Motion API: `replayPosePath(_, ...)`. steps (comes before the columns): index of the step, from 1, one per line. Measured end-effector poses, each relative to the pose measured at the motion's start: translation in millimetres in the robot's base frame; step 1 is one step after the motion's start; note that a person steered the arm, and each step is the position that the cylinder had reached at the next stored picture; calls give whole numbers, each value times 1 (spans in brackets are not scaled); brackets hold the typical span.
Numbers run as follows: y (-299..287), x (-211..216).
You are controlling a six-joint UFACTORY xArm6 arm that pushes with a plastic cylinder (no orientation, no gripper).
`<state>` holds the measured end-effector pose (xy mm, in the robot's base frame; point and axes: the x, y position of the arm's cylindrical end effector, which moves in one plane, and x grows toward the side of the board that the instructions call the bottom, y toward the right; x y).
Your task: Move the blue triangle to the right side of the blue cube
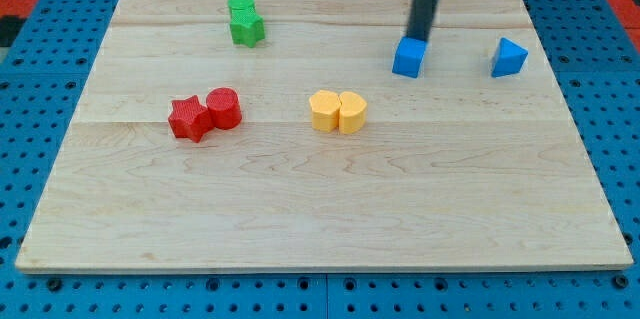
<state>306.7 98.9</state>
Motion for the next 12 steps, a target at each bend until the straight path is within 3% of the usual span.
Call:
replayPosePath(1,22,-15)
replayPosePath(2,94,-33)
replayPosePath(3,150,-14)
replayPosePath(5,189,15)
replayPosePath(8,187,10)
replayPosePath(12,133,50)
